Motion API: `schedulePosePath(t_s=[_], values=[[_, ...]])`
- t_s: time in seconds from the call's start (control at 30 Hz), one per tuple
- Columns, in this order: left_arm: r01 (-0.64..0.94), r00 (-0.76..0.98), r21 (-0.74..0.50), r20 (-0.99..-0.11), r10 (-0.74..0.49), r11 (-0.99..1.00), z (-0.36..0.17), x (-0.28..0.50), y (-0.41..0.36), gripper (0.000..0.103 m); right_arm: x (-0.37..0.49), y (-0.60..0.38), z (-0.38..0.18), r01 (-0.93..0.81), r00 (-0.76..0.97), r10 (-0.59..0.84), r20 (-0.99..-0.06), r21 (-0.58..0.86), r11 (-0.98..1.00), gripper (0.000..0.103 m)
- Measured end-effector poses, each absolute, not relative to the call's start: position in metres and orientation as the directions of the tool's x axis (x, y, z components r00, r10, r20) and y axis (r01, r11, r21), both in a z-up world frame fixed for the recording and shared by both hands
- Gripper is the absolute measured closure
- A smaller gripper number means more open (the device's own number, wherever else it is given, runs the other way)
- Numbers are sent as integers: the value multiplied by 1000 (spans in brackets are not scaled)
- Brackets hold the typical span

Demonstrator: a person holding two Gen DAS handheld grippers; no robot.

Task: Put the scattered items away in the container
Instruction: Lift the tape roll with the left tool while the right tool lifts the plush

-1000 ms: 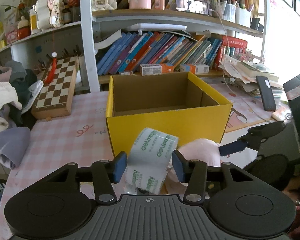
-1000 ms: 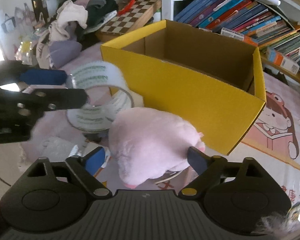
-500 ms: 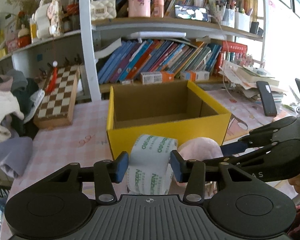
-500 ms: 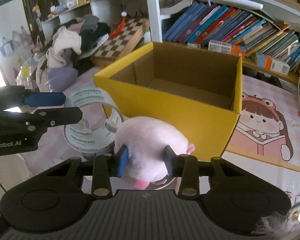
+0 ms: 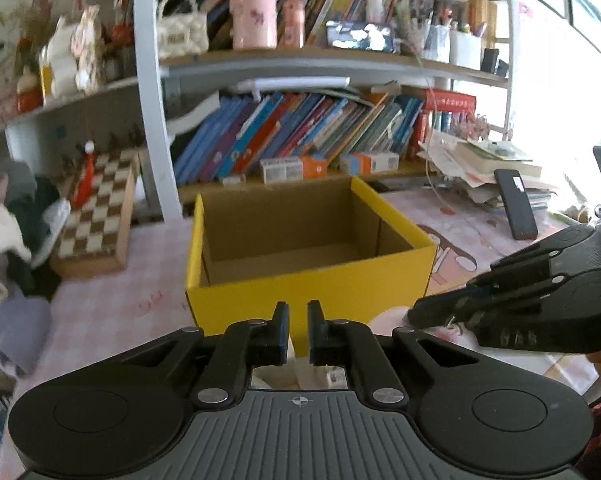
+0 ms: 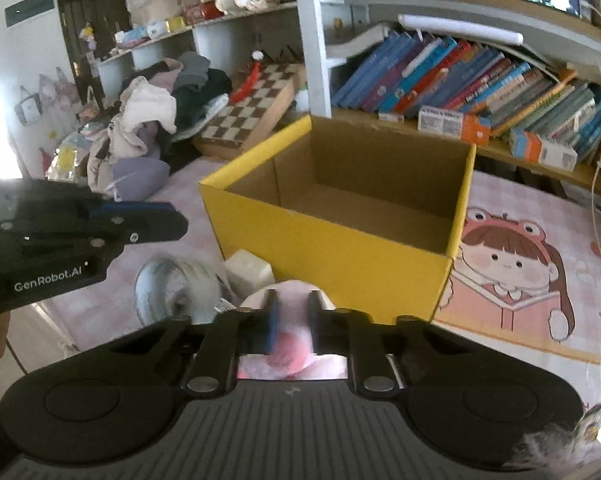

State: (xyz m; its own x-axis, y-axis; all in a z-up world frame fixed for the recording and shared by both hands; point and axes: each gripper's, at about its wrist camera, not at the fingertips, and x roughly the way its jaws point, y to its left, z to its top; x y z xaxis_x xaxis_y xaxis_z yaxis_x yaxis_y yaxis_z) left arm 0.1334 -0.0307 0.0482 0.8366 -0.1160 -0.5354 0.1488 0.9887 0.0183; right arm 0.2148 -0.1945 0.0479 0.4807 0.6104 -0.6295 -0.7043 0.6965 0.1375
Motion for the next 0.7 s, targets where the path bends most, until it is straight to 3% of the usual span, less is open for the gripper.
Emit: schedulePosePath(t_s=[0.2,0.43,0.5,0.53,0.57,0.63,0.7], values=[[68,858,-9,-510,-63,998,51,129,-22,91,216,-200,44,-706,467,606,-644,141,694,102],[-93,841,-103,-541,23,990,45,127,9,68,216,-192,34,-751,382,622,-684,163,640,98],[-128,838,-119,-544,43,985,44,125,16,58,214,-188,35,-769,368,635,-679,162,618,76],[-141,836,-124,-547,51,982,43,125,19,49,212,-186,36,-778,365,639,-677,155,608,45],[-150,834,-126,-549,57,981,43,124,20,43,210,-184,36,-789,363,641,-677,144,598,30],[-163,827,-119,-558,69,979,41,125,22,32,206,-177,36,-821,335,653,-679,130,556,28],[-170,813,-108,-577,78,980,39,128,22,29,204,-170,34,-846,302,656,-692,122,518,23]])
